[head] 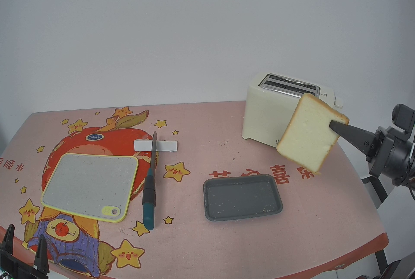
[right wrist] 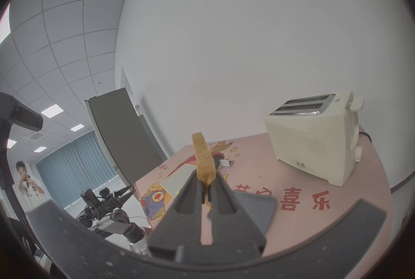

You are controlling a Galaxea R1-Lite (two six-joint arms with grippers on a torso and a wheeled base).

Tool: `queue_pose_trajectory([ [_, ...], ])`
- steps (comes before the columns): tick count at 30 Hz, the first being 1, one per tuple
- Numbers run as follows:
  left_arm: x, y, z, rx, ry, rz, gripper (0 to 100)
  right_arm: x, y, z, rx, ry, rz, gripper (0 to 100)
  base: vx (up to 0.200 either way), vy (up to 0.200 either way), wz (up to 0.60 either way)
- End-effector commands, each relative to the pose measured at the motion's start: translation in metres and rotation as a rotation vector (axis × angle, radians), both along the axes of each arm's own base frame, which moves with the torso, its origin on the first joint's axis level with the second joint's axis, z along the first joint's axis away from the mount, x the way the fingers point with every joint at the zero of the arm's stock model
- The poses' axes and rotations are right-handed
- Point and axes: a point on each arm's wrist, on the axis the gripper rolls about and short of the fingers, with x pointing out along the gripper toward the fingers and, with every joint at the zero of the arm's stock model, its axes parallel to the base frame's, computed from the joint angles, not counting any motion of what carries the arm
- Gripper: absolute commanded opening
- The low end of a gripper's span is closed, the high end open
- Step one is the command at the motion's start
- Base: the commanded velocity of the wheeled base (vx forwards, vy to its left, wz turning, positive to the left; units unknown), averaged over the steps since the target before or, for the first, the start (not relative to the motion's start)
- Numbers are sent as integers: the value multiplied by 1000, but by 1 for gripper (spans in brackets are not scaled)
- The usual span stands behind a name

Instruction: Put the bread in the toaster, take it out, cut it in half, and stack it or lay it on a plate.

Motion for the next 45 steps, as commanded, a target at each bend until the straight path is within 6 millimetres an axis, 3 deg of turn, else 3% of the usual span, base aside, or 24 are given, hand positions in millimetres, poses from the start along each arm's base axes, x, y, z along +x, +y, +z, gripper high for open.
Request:
queue_pose_trajectory([
  [1,1,0,-5,0,11,1,100,-2,1,0,-2,-1,12,0,0,0,0],
  [11,1,0,-5,-5,10,-1,100,-3,5,-1,-5,0,38,0,0,0,0],
  [45,1,0,-5,-3,11,-2,100,-9,12,-5,-7,20,87,0,0,200,0],
])
